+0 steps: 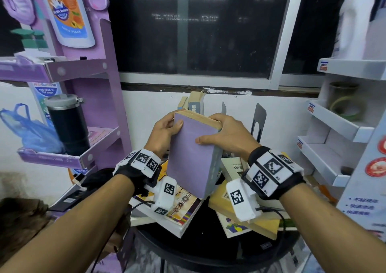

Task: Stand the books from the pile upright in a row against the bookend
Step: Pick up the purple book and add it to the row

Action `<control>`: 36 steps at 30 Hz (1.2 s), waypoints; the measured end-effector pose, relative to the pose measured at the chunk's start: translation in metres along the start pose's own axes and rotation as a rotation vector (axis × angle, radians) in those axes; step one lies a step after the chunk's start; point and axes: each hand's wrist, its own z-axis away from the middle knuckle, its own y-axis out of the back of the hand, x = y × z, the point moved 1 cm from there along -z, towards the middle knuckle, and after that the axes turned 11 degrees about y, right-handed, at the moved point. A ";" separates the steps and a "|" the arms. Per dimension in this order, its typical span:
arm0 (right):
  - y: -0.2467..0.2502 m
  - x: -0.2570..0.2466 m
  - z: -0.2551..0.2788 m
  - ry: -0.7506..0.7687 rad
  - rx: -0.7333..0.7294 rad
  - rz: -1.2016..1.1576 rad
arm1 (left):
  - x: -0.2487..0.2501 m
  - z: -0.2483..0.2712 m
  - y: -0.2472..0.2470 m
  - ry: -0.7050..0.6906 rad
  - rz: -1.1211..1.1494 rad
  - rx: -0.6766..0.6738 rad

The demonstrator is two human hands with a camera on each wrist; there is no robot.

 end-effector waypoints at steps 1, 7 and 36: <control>-0.001 -0.001 0.000 0.006 0.011 0.012 | 0.000 -0.001 0.002 0.001 -0.006 0.002; -0.006 -0.005 0.002 0.040 0.045 0.011 | -0.001 -0.004 0.009 0.047 -0.044 -0.011; 0.022 0.049 -0.064 -0.154 0.258 0.253 | 0.010 -0.113 -0.009 0.103 -0.324 0.210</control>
